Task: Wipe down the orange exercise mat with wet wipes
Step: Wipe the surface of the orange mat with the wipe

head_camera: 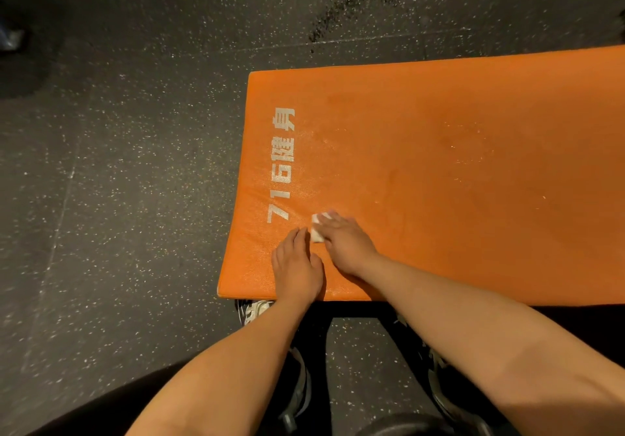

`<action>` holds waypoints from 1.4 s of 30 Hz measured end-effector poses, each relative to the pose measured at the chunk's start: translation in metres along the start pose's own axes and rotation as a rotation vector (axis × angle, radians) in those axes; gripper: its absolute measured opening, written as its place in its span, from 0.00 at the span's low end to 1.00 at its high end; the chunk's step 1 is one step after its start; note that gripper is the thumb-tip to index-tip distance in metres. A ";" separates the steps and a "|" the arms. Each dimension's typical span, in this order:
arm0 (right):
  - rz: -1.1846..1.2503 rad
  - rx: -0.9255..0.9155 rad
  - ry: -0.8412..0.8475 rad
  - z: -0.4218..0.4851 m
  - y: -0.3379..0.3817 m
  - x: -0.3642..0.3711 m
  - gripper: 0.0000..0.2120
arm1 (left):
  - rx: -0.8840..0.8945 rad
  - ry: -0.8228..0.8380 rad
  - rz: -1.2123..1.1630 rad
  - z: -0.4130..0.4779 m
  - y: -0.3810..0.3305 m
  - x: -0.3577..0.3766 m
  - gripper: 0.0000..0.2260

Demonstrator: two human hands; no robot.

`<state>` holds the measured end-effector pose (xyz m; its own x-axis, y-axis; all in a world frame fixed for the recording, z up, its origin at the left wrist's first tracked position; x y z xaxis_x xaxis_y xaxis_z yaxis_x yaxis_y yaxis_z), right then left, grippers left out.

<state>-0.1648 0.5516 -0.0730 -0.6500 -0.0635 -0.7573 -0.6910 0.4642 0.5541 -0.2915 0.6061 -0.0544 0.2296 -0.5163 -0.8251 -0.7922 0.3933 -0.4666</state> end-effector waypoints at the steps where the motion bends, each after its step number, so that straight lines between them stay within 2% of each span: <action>1: -0.043 0.069 -0.036 -0.003 -0.011 -0.008 0.25 | 0.017 0.009 0.012 -0.001 0.000 0.000 0.24; 4: -0.104 0.271 -0.099 -0.015 -0.033 -0.022 0.27 | 0.058 0.021 0.041 -0.007 0.001 0.001 0.21; 6: -0.052 0.293 -0.093 -0.029 -0.027 -0.017 0.27 | 0.065 0.009 0.062 -0.011 -0.001 0.000 0.19; 10: -0.038 0.054 0.041 -0.068 0.005 0.000 0.24 | 0.093 0.017 0.119 -0.026 -0.008 0.004 0.15; 12: -0.085 0.016 0.073 -0.079 0.000 -0.004 0.24 | 0.124 0.030 0.129 -0.033 -0.010 0.007 0.14; 18: -0.090 0.410 -0.037 -0.097 -0.037 -0.020 0.26 | 0.213 0.165 0.108 -0.048 -0.011 0.013 0.16; 20: -0.059 0.356 -0.025 -0.106 -0.024 -0.012 0.26 | 0.242 0.200 0.103 -0.052 -0.011 0.013 0.20; 22: -0.025 0.226 0.001 -0.115 -0.010 -0.006 0.25 | 0.270 0.225 0.116 -0.056 -0.011 0.012 0.23; 24: -0.055 0.170 0.029 -0.118 -0.009 -0.007 0.24 | 0.301 0.233 0.149 -0.057 -0.011 0.011 0.23; 28: -0.143 0.416 0.023 -0.115 -0.030 -0.026 0.24 | 0.323 0.194 0.167 -0.056 -0.011 0.010 0.17; 33: -0.083 0.283 0.069 -0.126 -0.016 -0.011 0.24 | 0.399 0.159 0.142 -0.051 -0.018 0.010 0.08; 36: -0.053 0.309 0.059 -0.122 -0.020 -0.014 0.23 | 0.394 0.176 0.053 -0.050 -0.020 0.008 0.05; 38: -0.036 0.334 0.033 -0.120 -0.020 -0.016 0.23 | 0.348 0.212 -0.026 -0.049 -0.021 0.005 0.05; 42: 0.010 0.357 -0.014 -0.126 -0.015 -0.014 0.22 | 0.289 0.287 -0.115 -0.048 -0.027 -0.008 0.10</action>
<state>-0.1851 0.4339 -0.0270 -0.6499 -0.0462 -0.7586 -0.5290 0.7442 0.4079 -0.2992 0.5634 -0.0195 0.1080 -0.7442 -0.6592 -0.5703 0.4967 -0.6542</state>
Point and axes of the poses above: each hand's wrist, its own z-axis towards the middle knuckle, its own x-axis out of the palm, y = z × x, the point moved 4 cm from there along z, towards the middle knuckle, and after that the axes turned 2 degrees about -x, right-handed, at the moved point
